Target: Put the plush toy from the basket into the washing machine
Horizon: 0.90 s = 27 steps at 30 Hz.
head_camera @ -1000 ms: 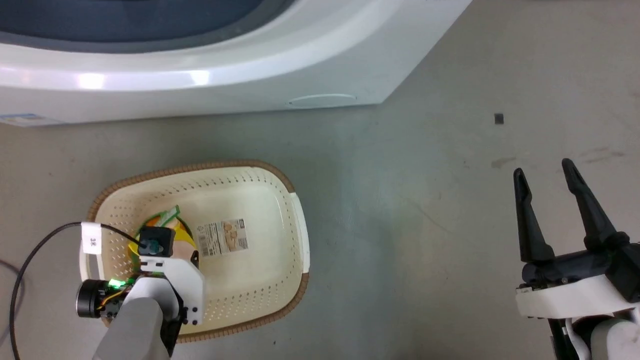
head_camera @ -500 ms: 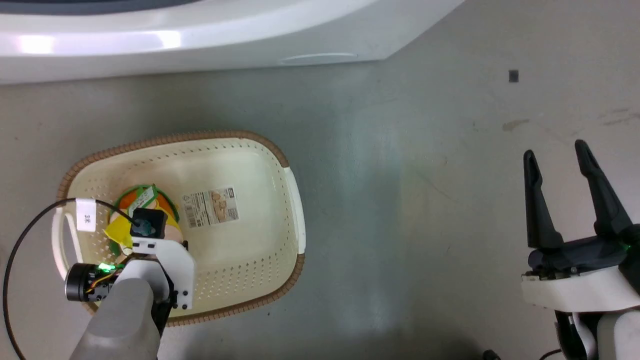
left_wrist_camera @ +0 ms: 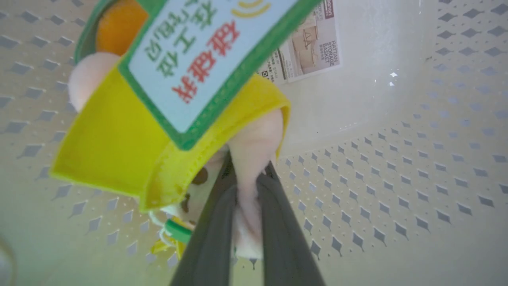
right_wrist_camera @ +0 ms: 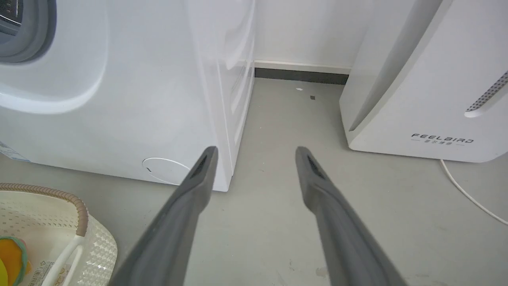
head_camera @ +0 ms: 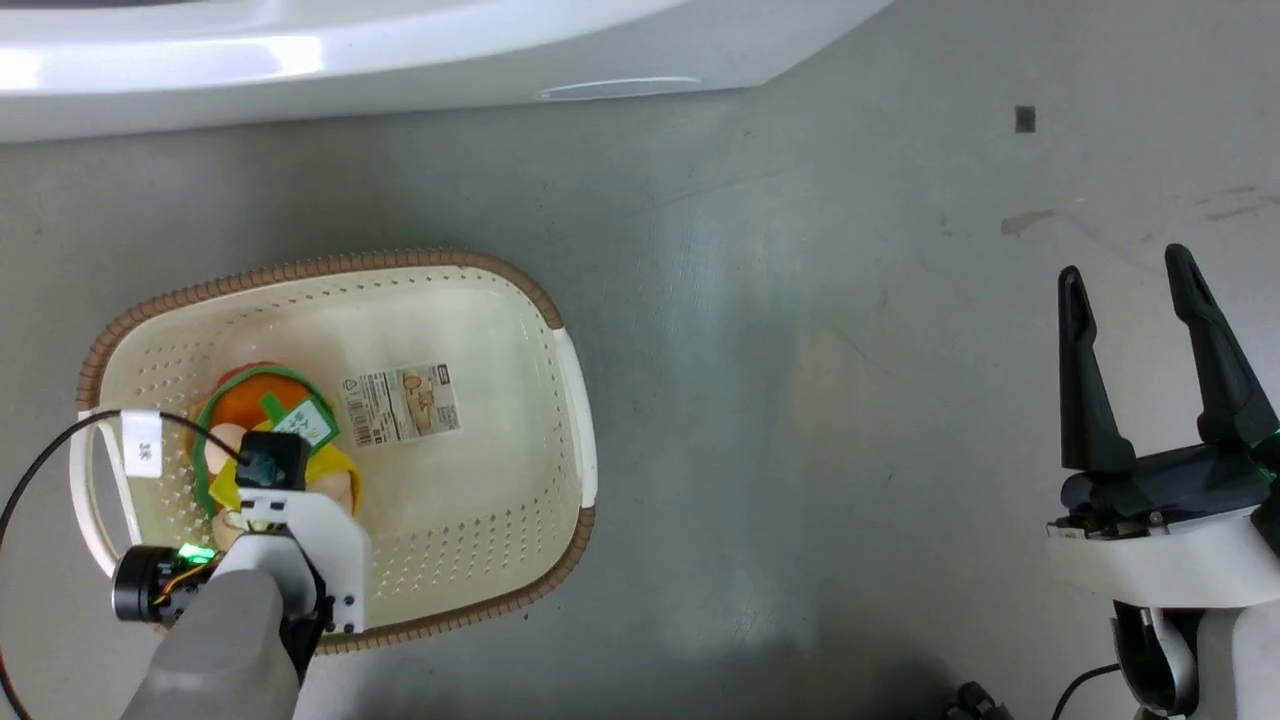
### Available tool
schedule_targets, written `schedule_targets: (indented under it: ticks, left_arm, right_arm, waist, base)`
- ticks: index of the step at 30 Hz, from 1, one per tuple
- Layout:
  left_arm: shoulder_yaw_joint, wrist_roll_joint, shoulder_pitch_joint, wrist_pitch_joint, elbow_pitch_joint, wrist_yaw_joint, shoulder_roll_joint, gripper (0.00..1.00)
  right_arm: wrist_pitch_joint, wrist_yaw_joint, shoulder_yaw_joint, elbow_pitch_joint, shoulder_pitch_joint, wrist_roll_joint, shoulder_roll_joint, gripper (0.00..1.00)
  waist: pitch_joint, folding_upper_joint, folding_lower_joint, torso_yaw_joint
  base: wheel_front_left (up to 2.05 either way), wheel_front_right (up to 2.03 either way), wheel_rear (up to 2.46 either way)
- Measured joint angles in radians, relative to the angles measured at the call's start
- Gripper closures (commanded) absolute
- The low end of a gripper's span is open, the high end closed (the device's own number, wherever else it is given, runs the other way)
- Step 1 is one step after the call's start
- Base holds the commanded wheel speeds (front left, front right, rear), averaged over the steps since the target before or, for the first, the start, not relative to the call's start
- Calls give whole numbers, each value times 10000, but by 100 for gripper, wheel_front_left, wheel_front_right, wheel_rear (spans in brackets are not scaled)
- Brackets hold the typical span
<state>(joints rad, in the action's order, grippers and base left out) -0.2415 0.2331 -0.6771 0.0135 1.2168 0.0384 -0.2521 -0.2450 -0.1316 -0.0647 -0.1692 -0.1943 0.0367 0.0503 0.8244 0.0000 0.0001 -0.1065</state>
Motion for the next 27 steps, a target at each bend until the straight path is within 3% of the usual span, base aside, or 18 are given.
schedule_targets:
  ticks: [7, 17, 21, 27]
  left_arm:
    - [-121, 249, 81, 963, 667, 194, -102, 100]
    - [-318, 384, 845, 2299, 690, 531, 397, 100]
    - [-132, 709, 1224, 2418, 245, 679, 499, 100]
    - [-144, 441, 2148, 2428, -1781, 690, 462, 100]
  right_arm:
    - [-121, 0, -27, 290, -46, 15, 0, 0]
    - [-121, 0, -234, 775, 306, 46, 0, 0]
    - [-121, 0, -247, 909, 592, 44, 0, 0]
    - [-123, 0, -313, 1016, 1059, 46, 0, 0]
  waist:
    - [-714, 0, 0, -74]
    - [-2776, 0, 0, 62]
    - [-3663, 0, -1, 181]
    - [-4817, 0, -1, 406]
  base:
    - [0, 0, 0]
    - [0, 0, 0]
    - [0, 0, 0]
    - [0, 0, 0]
